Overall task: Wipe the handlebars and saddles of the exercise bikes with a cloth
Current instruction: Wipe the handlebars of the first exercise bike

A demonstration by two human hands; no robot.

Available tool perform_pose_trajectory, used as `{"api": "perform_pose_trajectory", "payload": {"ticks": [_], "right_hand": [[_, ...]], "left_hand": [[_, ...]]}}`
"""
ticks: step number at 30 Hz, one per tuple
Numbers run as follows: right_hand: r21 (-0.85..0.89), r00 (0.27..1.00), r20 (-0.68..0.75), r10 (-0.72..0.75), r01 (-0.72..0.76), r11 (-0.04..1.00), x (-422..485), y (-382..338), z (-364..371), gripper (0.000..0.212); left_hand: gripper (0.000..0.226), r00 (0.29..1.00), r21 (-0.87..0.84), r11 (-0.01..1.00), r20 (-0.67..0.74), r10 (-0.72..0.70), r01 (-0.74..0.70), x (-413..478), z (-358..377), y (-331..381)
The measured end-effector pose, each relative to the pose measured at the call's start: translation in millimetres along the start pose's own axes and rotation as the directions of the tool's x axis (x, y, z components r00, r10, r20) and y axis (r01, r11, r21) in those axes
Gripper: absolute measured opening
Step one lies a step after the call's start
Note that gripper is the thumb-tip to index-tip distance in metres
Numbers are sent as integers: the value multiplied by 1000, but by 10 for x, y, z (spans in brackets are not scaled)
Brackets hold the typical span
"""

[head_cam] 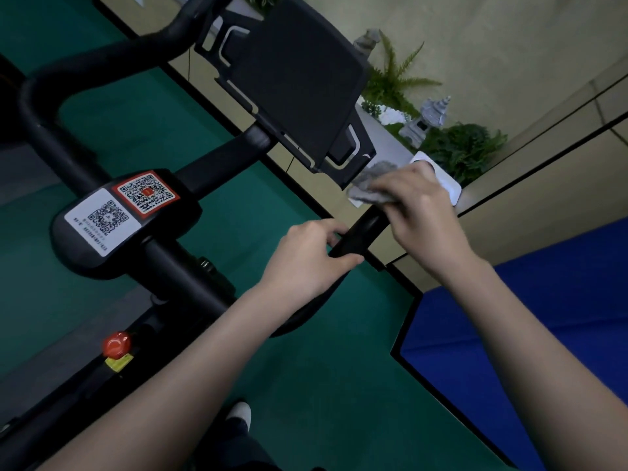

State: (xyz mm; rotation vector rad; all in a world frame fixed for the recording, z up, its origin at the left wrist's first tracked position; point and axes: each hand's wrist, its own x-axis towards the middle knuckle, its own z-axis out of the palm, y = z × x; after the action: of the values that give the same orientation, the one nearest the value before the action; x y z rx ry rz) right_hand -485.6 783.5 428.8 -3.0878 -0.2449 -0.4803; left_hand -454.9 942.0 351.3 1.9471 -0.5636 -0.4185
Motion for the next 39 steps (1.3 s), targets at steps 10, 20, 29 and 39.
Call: {"api": "perform_pose_trajectory", "payload": {"ticks": [10, 20, 29, 39], "right_hand": [[143, 885, -437, 160, -107, 984, -372, -105, 475, 26], [379, 532, -694, 485, -304, 874, -155, -157, 540, 39], [494, 790, -22, 613, -525, 693, 273, 546, -171, 13], [951, 502, -44, 863, -244, 190, -189, 255, 380, 20]], "left_hand": [[39, 999, 5, 1000, -30, 31, -31, -45, 2, 4], [41, 1000, -1, 1000, -19, 25, -25, -54, -7, -3], [40, 1000, -8, 1000, -11, 28, -28, -56, -18, -7], [39, 999, -2, 1000, -23, 30, -30, -47, 4, -18]]}}
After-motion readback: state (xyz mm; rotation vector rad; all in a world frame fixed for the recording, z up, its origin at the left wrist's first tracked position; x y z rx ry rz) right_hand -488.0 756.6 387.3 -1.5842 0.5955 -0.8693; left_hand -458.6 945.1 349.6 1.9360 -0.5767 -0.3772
